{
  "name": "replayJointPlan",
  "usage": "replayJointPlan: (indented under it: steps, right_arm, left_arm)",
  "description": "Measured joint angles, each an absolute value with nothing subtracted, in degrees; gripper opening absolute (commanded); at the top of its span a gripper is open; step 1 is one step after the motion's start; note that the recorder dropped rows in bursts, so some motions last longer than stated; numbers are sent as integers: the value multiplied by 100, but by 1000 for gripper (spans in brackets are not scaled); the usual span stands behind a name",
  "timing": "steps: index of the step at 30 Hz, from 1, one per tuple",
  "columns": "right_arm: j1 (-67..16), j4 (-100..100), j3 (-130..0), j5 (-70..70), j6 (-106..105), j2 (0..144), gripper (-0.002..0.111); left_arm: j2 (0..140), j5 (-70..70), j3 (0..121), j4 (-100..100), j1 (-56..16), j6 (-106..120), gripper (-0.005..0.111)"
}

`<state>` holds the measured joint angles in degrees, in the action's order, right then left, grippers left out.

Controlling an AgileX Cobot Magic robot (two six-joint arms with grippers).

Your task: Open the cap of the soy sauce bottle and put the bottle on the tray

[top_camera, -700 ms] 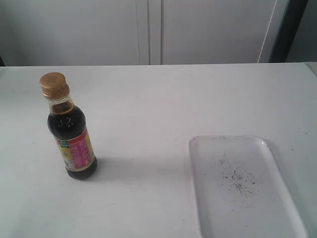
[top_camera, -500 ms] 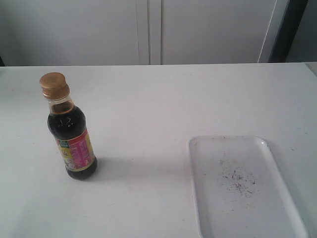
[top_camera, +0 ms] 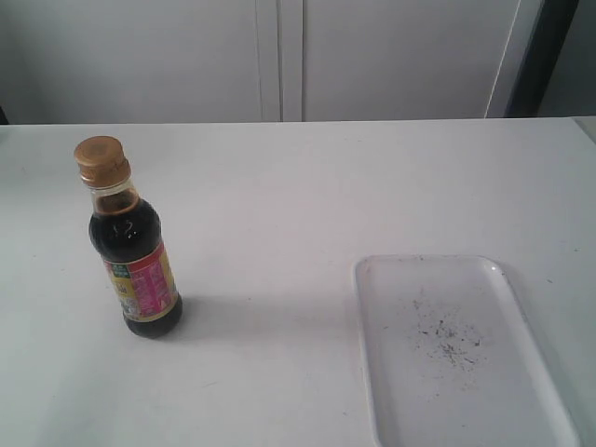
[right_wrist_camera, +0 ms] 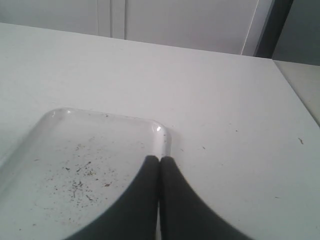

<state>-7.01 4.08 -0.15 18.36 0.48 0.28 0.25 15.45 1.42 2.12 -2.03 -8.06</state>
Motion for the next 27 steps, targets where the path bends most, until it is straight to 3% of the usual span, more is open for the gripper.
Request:
replayJointPlan:
  steps: [3, 5, 15, 18, 21, 27]
  right_arm:
    - [-701, 412, -15, 1836, 48, 28, 0]
    - [-701, 412, -15, 1836, 48, 28, 0]
    - [-701, 412, -15, 1836, 48, 28, 0]
    - [-701, 412, -15, 1836, 48, 28, 0]
    - [-701, 412, -15, 1836, 48, 28, 0]
    - [-701, 412, -15, 1836, 48, 28, 0]
  left_arm:
    - [125, 1592, 300, 147, -203, -857, 0]
    - [308, 1639, 401, 41, -203, -923, 6]
    - [1526, 2781, 736, -1811, -203, -2672, 82]
    - [1914, 3446, 834, -2259, -203, -2879, 97]
    - [2272, 3843, 938, -2686, -203, -3093, 105]
    - [3051, 4098, 1294, -3817, -203, -3833, 105]
